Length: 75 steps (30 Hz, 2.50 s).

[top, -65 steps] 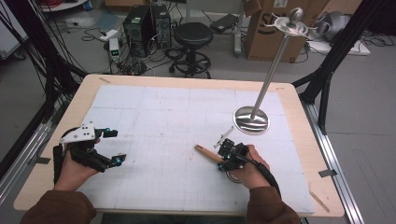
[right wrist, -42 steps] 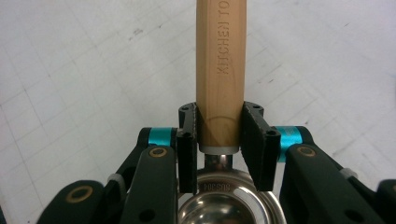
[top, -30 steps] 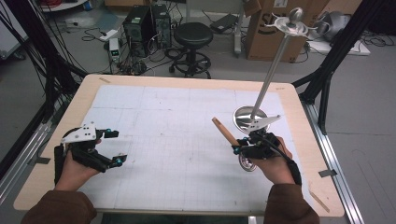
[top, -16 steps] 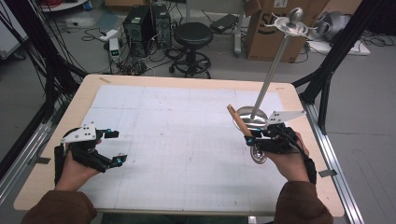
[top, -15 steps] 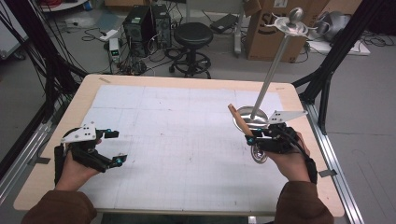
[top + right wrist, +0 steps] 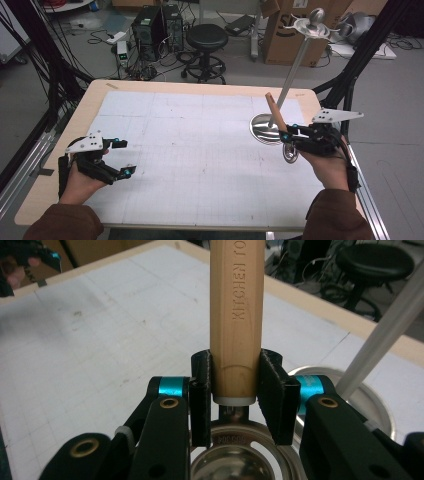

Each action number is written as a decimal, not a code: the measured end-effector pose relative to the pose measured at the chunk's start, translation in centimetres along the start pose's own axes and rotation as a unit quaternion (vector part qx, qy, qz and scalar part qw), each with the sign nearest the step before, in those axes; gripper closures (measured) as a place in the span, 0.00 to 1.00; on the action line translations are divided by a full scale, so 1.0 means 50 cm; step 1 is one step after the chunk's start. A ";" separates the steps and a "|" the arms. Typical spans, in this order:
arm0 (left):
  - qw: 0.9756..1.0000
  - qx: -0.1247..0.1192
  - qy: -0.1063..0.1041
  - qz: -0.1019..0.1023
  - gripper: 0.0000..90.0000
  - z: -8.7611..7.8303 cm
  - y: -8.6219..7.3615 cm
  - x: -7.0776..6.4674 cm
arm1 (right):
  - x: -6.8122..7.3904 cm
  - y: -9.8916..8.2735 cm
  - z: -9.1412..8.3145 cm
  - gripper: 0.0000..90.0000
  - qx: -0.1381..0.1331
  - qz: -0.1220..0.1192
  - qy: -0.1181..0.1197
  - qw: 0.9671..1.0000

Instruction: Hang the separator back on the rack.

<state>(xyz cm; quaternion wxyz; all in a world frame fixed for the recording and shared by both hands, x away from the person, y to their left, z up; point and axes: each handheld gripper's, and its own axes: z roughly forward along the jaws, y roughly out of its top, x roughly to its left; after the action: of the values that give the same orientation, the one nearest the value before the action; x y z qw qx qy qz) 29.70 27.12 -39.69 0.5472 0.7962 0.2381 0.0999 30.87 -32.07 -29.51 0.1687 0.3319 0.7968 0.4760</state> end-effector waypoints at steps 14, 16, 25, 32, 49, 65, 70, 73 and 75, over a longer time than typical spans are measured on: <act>1.000 0.000 0.000 -0.002 0.02 -0.002 -0.001 0.002 | -0.044 0.025 -0.061 0.76 -0.048 0.010 -0.040 0.998; 1.000 -0.001 0.001 -0.001 0.02 -0.003 -0.002 0.002 | -0.051 0.031 -0.073 0.76 -0.058 0.010 -0.049 0.997; 1.000 0.000 0.001 -0.002 0.02 -0.002 -0.002 0.002 | -0.067 0.045 -0.100 0.76 -0.088 0.019 -0.069 0.994; 1.000 0.002 0.000 0.000 0.02 -0.001 -0.002 0.003 | -0.083 0.055 -0.128 0.76 -0.102 0.023 -0.093 0.990; 1.000 0.003 -0.001 -0.003 0.02 0.002 -0.004 0.003 | -0.102 0.080 -0.165 0.76 -0.130 0.033 -0.112 0.985; 1.000 0.005 0.000 -0.005 0.02 0.002 -0.007 0.005 | -0.125 0.116 -0.162 0.76 -0.131 0.034 -0.121 0.983; 1.000 0.005 -0.001 -0.005 0.02 0.002 -0.007 0.005 | -0.129 0.117 -0.145 0.76 -0.129 0.036 -0.115 0.984; 1.000 0.004 0.000 -0.006 0.02 0.002 -0.007 0.005 | -0.129 0.119 -0.134 0.76 -0.128 0.036 -0.111 0.985; 1.000 0.004 0.000 -0.006 0.02 0.002 -0.008 0.006 | -0.129 0.119 -0.127 0.76 -0.129 0.038 -0.107 0.985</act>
<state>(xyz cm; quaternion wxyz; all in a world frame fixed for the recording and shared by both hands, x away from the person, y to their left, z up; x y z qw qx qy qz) 29.90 27.29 -40.11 0.5444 0.7970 0.2433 0.0956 34.02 -38.67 -21.50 0.2759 0.3859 0.6933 0.5425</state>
